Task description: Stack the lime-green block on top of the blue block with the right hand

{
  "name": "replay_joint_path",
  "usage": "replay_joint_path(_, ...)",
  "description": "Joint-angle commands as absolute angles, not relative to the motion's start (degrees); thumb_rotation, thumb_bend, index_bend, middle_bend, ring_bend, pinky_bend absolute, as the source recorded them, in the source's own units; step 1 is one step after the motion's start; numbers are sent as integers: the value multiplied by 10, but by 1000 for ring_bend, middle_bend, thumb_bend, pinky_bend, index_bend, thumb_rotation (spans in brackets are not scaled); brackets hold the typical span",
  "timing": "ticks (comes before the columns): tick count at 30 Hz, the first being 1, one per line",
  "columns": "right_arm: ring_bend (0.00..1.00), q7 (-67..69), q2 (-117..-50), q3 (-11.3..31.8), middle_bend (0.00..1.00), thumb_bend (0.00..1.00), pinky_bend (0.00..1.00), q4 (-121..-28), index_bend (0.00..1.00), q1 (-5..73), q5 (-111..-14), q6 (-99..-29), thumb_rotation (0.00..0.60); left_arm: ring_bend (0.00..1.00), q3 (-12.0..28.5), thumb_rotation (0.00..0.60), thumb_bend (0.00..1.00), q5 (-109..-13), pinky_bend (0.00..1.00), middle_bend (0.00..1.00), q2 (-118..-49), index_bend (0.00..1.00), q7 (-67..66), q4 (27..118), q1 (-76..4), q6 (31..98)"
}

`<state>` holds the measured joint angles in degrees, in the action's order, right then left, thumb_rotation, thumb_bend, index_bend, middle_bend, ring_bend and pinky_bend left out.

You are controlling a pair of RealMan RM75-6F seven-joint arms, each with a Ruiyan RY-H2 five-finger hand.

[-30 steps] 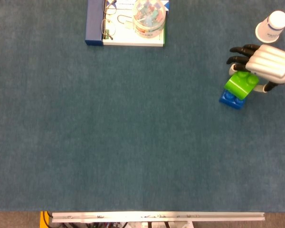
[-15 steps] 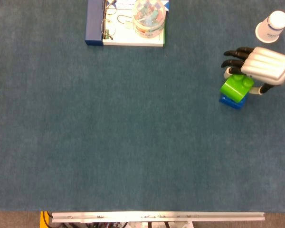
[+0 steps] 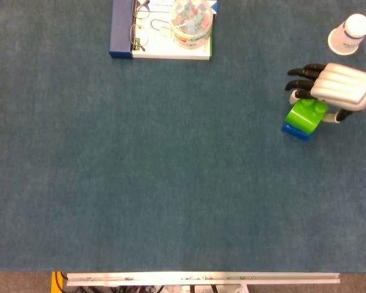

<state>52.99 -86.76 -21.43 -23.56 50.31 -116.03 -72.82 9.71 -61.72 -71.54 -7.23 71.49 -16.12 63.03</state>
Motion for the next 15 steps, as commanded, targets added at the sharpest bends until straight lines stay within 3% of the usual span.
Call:
replay_joint_path(1,0,535,-872,-218,202,285,160,-227,550,503,-1159,-726,600,272,97,600,199,-615,415,354,-716,385,-75,715,-161,630)
replay_joint_path(15,0,547,-886,-228,202,284,161,-207,550,509,-1158,-733,600,272,99,600,199,-608,415,354,-717,385,-76,715,-161,632)
